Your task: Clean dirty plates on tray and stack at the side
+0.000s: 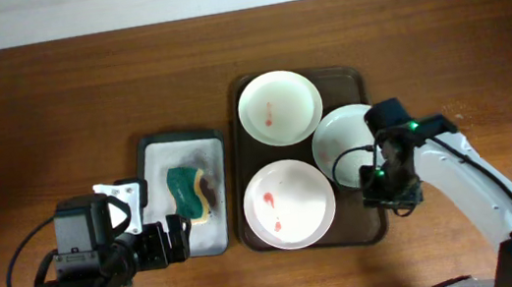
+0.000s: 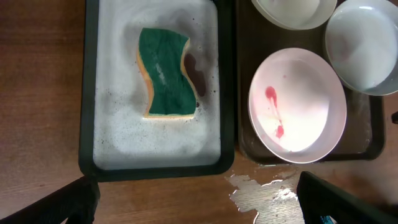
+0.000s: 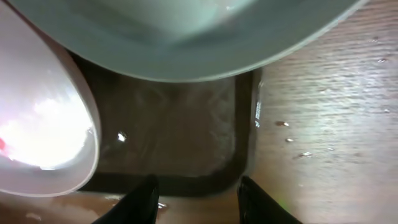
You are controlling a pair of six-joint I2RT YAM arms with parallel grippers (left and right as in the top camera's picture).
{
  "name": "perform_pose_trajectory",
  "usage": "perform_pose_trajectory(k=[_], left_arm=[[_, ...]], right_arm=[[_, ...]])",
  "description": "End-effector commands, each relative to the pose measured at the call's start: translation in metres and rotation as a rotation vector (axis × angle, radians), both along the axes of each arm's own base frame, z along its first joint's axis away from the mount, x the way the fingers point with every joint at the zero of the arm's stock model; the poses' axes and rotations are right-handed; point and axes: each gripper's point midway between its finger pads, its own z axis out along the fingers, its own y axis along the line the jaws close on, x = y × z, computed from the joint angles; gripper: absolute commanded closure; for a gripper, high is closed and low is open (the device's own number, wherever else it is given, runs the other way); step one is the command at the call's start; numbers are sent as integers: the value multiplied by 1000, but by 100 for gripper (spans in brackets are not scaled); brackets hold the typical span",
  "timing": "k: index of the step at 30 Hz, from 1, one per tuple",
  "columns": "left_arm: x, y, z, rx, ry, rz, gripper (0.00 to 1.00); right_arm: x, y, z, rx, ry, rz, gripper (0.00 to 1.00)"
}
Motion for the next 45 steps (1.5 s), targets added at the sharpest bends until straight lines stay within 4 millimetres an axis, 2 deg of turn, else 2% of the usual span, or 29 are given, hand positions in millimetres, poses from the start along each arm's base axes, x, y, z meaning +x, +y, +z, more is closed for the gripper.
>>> perform_pose_trajectory(k=[1,6,8,11,14,15,16,17,18,20,23,27,30,32,34,36,38,45], left_arm=[[4,0,9,-2,-37,-2,0],[5,5,8,23,-37,11,0],[6,4,9,22,-45,11,0],[9,4,11,22,-60,11,0],[9,4,11,22,-60,12,0],[10,4,12,22,-62,12,0],[10,4,12,22,-62,12,0],[10,4,12,21,-62,12,1],[10,4,12,21,-62,12,1],[10,4,12,21,-63,12,0],[10,4,12,21,-64,12,1],[11,4,13,21,-68,12,0],[11,4,13,21,-68,12,0],[11,4,13,21,-69,12,0],[12,4,13,20,-75,12,0],[13,4,14,20,-78,11,0],[13,4,14,20,-78,12,0],[13,4,14,20,-79,11,0]], right_arm=[[-5,-8,-5,-26,-2,5,56],[8,-38,-20,-27,-54,-125,50],[12,-47,-24,-14,-81,-120,48],[4,-31,-37,60,-83,-53,52],[-9,-30,-57,62,-67,-98,61],[-10,-29,-63,69,-77,-97,77],[-9,-29,-63,69,-85,-92,82],[-5,-29,-63,70,-109,-55,94],[-3,-30,-63,65,-119,-43,96],[1,-33,-63,49,-136,-27,96],[2,-40,-65,-6,-158,94,96],[6,-41,-65,-21,-175,103,96],[23,-33,-62,25,-252,141,96],[34,-33,-60,15,-314,240,96],[39,-36,-60,-5,-332,255,96],[39,-43,-61,-47,-328,253,96],[40,-61,-62,-151,-316,247,96],[14,-71,-66,-196,-204,221,96]])
